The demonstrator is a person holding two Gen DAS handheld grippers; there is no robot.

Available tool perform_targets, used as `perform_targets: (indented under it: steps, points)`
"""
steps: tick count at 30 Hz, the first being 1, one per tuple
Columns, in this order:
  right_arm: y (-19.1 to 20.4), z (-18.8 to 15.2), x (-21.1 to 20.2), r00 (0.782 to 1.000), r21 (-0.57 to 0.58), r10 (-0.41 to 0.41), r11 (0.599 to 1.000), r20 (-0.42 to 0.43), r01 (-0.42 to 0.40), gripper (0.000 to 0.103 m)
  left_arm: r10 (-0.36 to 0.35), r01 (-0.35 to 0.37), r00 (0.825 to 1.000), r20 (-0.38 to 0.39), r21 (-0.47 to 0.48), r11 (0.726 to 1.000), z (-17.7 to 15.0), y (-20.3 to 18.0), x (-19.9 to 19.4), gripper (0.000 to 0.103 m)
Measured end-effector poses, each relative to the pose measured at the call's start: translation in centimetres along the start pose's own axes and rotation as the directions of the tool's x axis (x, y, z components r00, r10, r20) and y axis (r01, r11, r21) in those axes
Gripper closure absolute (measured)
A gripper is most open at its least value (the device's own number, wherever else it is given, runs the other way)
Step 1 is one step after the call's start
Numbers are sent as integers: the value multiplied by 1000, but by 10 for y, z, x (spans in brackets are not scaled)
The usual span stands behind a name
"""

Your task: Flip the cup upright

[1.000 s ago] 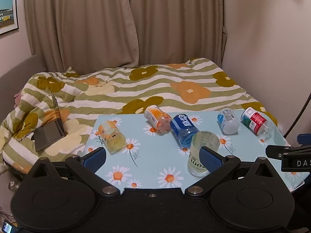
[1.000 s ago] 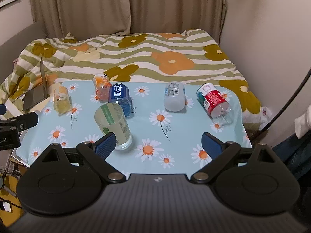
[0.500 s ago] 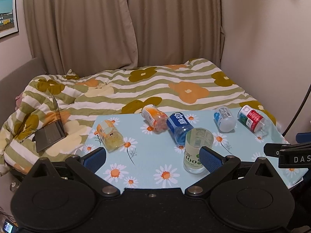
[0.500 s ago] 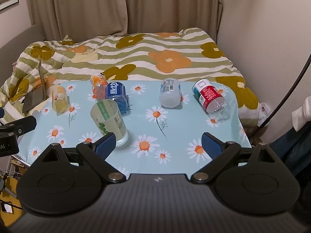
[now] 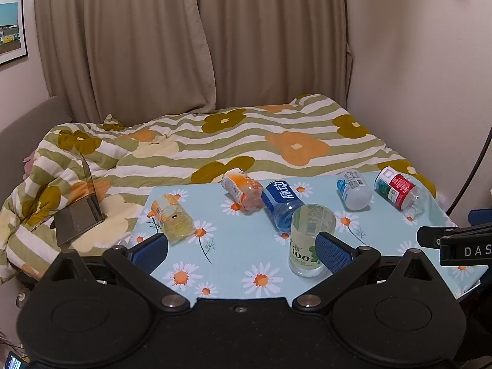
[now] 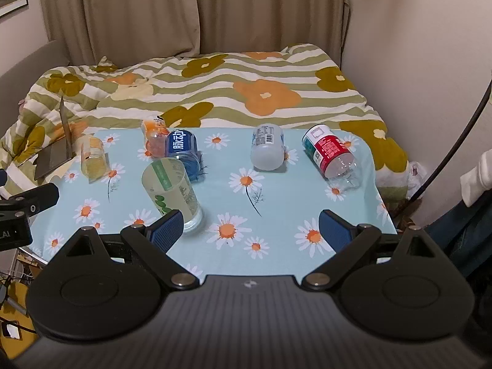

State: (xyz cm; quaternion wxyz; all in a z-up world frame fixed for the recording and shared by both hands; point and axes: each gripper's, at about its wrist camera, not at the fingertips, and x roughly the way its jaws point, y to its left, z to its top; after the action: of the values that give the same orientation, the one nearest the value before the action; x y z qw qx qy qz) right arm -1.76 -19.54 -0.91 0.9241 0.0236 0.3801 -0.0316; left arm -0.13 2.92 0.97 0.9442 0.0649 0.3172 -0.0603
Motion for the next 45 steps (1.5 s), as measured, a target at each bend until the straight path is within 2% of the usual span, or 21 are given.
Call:
perform_targets:
  steps: [26,39,45]
  points:
    - [1,1,2,1000,1,0,1000,-3,0,0,-4,4,1000,-5,2,1000,3,-4,7,0]
    - [1,1,3,1000,2,0,1000,-4,0,0,30,-31,999,25,24,999,0,0,6,0]
    - [2,1,3,1000,1,0,1000,-7,0,0,26,-26,1000,10,20,999,0,2,10,0]
